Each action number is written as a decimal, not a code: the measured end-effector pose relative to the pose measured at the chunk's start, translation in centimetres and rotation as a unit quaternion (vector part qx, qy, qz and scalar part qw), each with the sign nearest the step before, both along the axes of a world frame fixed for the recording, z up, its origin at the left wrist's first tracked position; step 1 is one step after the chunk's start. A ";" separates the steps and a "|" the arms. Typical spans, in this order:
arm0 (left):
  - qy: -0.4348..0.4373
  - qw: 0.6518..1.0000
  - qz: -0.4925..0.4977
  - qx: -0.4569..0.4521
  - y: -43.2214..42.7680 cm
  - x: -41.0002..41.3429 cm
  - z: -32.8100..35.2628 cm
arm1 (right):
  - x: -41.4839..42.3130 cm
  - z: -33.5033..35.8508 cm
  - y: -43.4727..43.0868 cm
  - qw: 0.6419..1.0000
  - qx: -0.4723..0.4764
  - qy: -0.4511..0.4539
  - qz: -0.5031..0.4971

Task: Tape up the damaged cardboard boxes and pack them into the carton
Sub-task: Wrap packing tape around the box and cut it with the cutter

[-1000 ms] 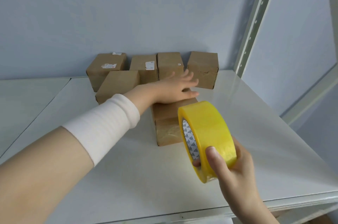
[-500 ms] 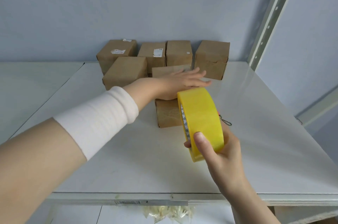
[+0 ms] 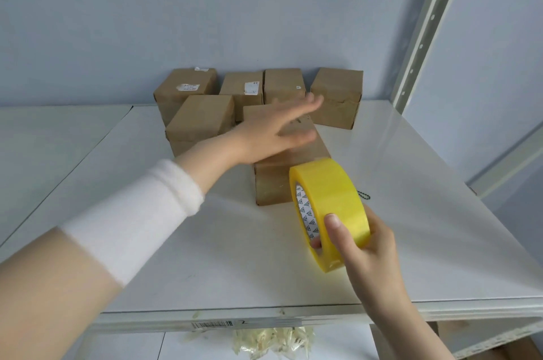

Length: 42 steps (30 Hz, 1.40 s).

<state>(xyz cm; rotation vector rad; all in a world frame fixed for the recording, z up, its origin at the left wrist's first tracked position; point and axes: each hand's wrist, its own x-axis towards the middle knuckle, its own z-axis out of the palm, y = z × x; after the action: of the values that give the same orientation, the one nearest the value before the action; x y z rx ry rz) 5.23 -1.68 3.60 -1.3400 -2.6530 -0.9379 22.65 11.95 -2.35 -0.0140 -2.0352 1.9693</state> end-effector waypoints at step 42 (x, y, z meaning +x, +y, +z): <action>-0.408 0.828 0.221 0.315 -1.8 -8.2 1.4 | -13.9 10.8 -0.9 0.986 0.000 0.167 0.021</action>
<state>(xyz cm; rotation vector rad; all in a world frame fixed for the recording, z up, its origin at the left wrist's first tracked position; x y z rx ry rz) -2.96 -3.53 5.05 -0.1415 -2.4456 -2.3768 8.75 11.03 8.44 0.3374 -1.8295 1.8502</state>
